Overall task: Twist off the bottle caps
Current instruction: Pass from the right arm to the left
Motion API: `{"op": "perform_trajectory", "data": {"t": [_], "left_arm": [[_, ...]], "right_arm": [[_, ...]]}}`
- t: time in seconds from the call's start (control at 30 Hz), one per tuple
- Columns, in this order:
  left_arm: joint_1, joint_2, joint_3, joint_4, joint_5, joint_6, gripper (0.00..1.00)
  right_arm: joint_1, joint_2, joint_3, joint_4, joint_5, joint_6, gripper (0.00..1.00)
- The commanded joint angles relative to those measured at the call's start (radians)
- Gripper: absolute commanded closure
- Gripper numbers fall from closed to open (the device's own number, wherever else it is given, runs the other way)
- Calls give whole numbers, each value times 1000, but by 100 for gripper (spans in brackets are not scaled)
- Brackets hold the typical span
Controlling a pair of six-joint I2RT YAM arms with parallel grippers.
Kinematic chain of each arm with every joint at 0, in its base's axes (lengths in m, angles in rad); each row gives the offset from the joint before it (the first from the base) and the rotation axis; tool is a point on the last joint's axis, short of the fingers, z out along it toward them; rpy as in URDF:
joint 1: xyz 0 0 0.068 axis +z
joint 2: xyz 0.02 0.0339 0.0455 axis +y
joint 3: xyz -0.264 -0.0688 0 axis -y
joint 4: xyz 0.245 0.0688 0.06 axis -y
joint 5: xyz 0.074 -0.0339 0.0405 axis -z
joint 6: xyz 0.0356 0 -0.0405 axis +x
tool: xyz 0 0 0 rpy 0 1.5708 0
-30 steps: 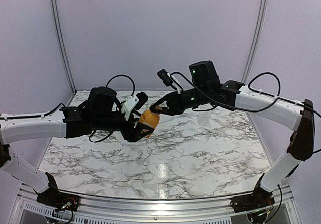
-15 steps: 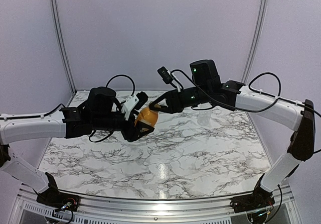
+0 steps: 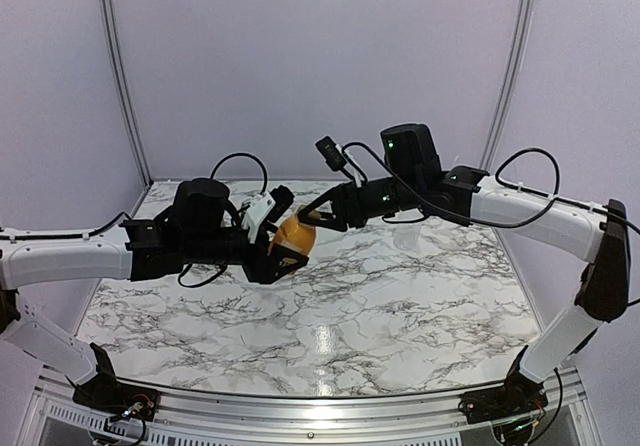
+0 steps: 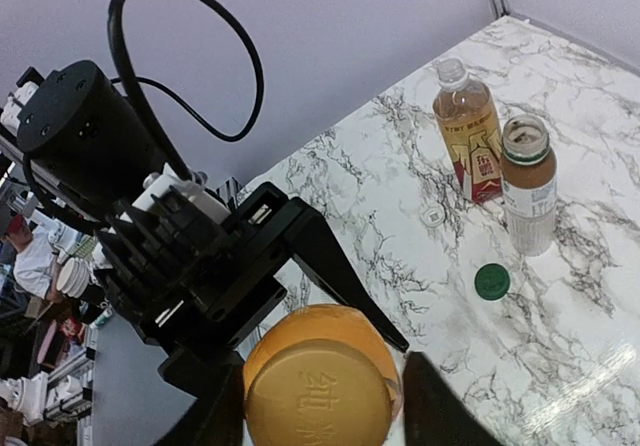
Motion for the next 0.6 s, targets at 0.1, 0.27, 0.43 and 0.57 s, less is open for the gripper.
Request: {"op": "perform_trajectory", "data": {"t": [0.1,0.27,0.43,0.57], "left_arm": [[-2,-53,1,116,86,-94,70],[-1,-61,-8,177,117,-146,71],[-2,-59,-10,198,127,-176,71],[-3,-58,-12,208,132,-188,72]], "right_arm": [[-13,-75,-27,150,12,26,25],[-6,-79,-24,200,8,36,18],[12,-79,-8,208,17,35,19],[16,-75,-5,208,18,38,26]]}}
